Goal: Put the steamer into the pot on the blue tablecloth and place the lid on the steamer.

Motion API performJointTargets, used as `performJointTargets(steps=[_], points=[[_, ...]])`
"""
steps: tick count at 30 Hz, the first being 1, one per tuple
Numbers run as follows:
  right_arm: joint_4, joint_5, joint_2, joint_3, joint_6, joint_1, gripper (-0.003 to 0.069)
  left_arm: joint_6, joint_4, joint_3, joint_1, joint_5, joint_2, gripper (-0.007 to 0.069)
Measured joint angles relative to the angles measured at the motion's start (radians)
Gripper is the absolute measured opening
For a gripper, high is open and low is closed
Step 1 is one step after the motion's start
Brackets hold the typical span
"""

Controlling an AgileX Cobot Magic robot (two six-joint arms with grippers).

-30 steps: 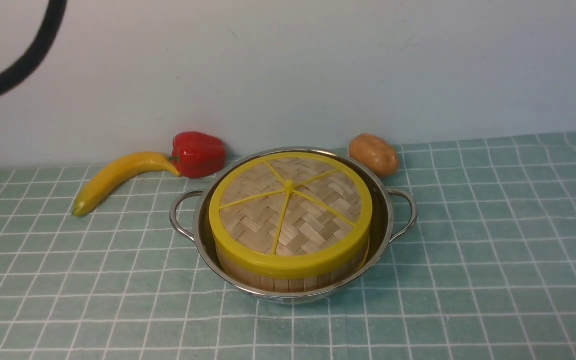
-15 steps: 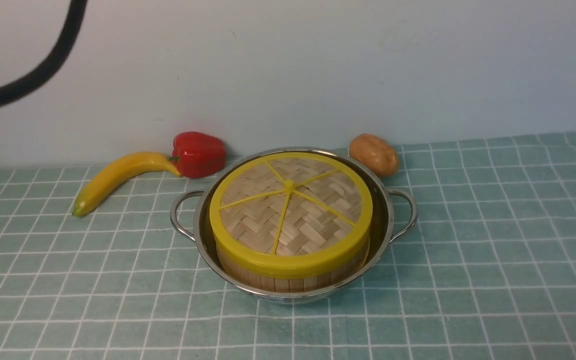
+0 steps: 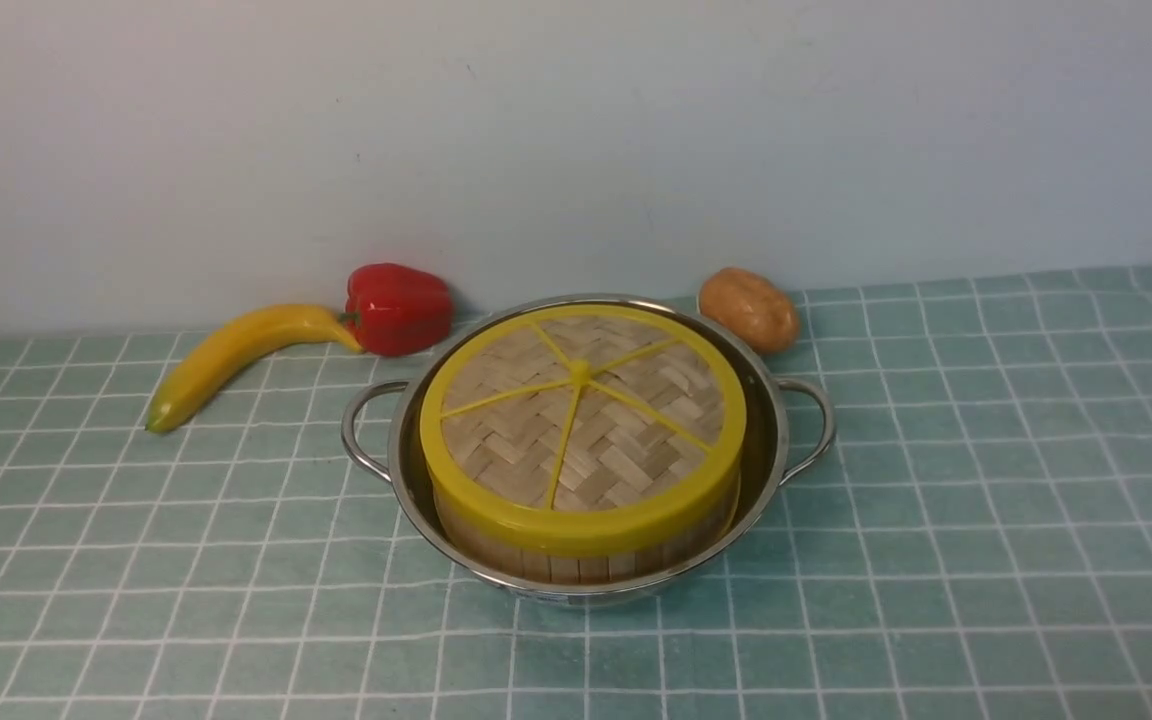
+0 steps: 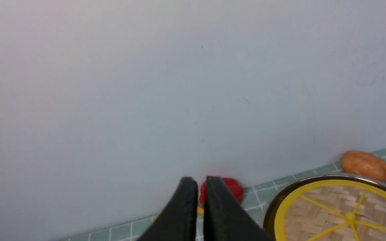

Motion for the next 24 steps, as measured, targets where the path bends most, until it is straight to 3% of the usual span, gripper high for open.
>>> performJointTargets(steps=[3, 4, 5, 7, 11, 18, 24], points=[[0.000, 0.000, 0.000, 0.000, 0.000, 0.000, 0.0242, 0.000, -0.041, 0.190, 0.084, -0.108, -0.094, 0.0033], [0.000, 0.000, 0.000, 0.000, 0.000, 0.000, 0.0242, 0.000, -0.079, 0.368, 0.164, -0.180, -0.184, 0.0033], [0.000, 0.000, 0.000, 0.000, 0.000, 0.000, 0.0242, 0.000, -0.083, 0.387, 0.172, -0.184, -0.194, 0.0033], [0.000, 0.000, 0.000, 0.000, 0.000, 0.000, 0.0242, 0.000, -0.121, 0.617, 0.264, -0.226, -0.338, 0.0033], [0.000, 0.000, 0.000, 0.000, 0.000, 0.000, 0.0242, 0.000, -0.130, 0.815, 0.327, -0.229, -0.506, 0.0041], [0.000, 0.000, 0.000, 0.000, 0.000, 0.000, 0.0242, 0.000, -0.111, 0.995, 0.343, -0.235, -0.738, 0.0043], [0.000, 0.000, 0.000, 0.000, 0.000, 0.000, 0.0242, -0.001, -0.099, 1.051, 0.343, -0.242, -0.753, 0.0054]])
